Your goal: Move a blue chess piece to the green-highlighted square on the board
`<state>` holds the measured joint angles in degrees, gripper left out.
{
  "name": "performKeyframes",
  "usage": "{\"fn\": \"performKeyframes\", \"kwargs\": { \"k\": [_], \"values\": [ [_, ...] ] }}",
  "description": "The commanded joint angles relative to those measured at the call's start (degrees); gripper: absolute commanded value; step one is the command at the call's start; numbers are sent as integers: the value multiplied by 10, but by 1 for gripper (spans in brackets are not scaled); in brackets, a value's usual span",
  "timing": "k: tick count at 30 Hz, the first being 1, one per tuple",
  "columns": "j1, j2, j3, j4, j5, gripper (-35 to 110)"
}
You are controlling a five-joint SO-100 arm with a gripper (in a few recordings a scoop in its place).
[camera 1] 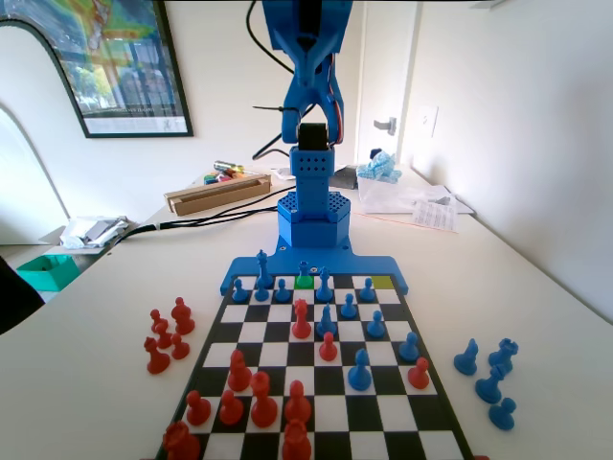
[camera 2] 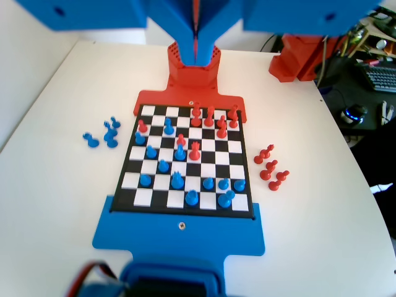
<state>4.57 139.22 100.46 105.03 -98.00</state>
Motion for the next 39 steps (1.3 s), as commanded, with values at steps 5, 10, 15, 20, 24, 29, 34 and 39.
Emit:
{"fn": "performKeyframes", "kwargs": {
  "k": [5,10,15,20,24,29,34,39],
  "values": [
    [-17,115,91,-3,-12,1],
    [-27,186,158,-36,-13,1],
    [-33,244,208,-70,-18,1],
    [-35,277,236,-117,-16,1],
    [-36,302,243,-136,-15,1],
    [-36,337,246,-146,-14,1],
    [-34,358,247,-150,-12,1],
    [-25,358,247,-150,-11,1]
  ]
}}
